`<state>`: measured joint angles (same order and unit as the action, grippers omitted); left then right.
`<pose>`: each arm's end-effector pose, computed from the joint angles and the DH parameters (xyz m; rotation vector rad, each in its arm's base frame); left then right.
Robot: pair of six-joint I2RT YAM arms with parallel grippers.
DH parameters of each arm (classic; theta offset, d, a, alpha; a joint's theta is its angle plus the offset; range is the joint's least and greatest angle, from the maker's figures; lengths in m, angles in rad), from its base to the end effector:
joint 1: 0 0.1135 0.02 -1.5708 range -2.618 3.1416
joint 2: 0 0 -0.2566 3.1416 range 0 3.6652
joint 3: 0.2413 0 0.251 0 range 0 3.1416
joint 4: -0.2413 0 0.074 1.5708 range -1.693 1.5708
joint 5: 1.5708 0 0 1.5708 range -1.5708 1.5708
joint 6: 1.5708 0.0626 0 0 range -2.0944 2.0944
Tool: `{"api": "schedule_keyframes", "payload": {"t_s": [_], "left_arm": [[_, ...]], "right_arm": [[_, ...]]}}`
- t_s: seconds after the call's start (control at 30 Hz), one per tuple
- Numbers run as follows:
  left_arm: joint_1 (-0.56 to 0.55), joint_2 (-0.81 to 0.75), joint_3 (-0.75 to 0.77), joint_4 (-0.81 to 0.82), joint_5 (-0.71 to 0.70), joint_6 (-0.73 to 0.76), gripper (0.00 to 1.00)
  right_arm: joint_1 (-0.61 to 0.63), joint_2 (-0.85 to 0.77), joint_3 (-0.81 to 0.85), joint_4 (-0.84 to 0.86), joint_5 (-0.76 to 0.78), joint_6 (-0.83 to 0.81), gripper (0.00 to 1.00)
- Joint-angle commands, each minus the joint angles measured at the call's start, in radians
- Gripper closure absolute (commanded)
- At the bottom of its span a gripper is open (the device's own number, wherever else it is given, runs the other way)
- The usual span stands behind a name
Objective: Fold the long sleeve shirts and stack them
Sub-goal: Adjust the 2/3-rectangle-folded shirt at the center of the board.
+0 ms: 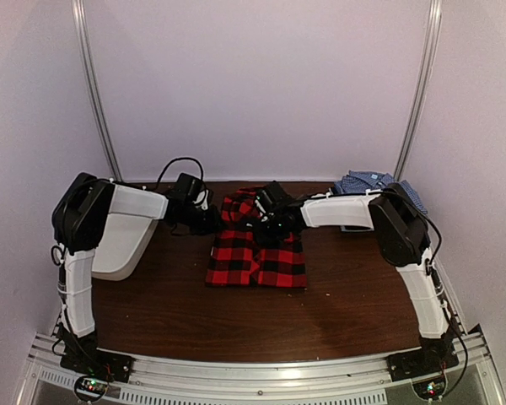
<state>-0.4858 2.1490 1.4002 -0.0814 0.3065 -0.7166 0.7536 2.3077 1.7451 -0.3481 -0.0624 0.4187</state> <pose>0.4066 -0.2361 0.1077 -0.1420 2.5562 -0.8867 0.3724 0.3547 0.1165 -0.4554 2.5293 0.5538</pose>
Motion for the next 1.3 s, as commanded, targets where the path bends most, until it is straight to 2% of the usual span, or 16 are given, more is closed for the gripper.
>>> {"api": "schedule_keyframes", "payload": {"t_s": [0.0,0.2,0.37,0.9,1.27], "left_arm": [[0.025,-0.121,-0.04,-0.002,-0.024,0.03,0.76],[0.026,-0.22,-0.104,-0.017,-0.015,0.048,0.73],[0.026,-0.29,-0.164,-0.025,0.023,0.064,0.71],[-0.043,-0.481,-0.519,-0.007,0.096,0.04,0.71],[-0.065,-0.551,-0.628,-0.017,0.085,0.019,0.72]], "right_arm": [[-0.005,0.022,0.068,-0.078,0.033,0.001,0.64],[-0.007,-0.062,0.063,-0.104,0.045,-0.01,0.64],[-0.01,-0.181,-0.023,-0.079,0.024,0.004,0.63],[0.013,-0.564,-0.631,0.124,-0.128,0.131,0.63],[0.049,-0.671,-0.876,0.172,-0.139,0.209,0.67]]}}
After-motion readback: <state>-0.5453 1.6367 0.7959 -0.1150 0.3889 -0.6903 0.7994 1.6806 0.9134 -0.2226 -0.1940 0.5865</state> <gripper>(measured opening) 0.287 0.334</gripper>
